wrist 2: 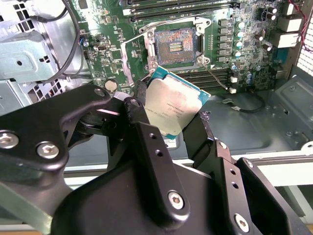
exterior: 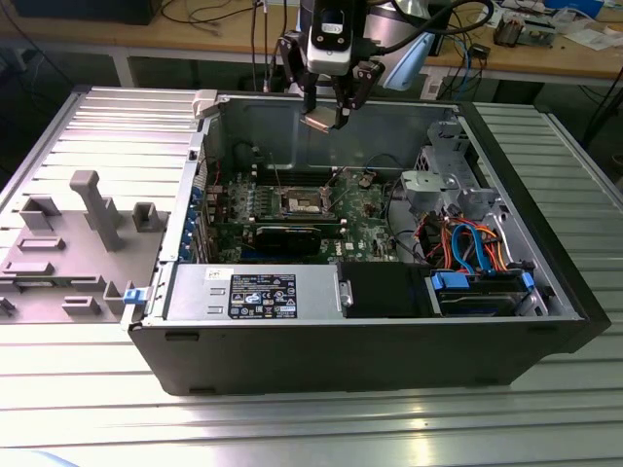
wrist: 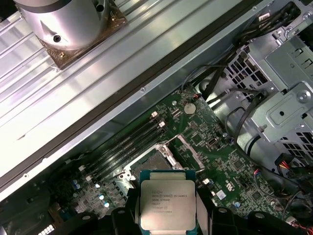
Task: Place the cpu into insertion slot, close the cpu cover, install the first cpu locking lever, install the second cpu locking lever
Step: 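Place the cpu into insertion slot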
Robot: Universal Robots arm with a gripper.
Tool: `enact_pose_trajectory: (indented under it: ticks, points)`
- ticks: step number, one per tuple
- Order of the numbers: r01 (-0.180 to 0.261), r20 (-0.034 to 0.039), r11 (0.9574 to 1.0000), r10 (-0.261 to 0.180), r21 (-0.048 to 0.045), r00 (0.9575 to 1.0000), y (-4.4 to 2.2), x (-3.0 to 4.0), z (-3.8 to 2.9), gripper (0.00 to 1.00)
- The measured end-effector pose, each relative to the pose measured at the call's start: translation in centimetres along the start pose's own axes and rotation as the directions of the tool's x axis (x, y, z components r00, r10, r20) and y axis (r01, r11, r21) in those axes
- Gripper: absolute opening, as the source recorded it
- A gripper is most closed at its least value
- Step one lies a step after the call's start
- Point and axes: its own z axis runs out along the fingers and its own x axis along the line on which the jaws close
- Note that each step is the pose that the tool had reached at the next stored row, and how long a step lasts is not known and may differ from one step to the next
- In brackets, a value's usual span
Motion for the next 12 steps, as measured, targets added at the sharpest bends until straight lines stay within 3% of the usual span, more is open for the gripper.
enact_pose_trajectory:
  ticks: [12]
  points:
    - [-0.028,0.0024,0.9996,0.028,-0.0005,0.9996,0.0,0.0,0.0,0.54]
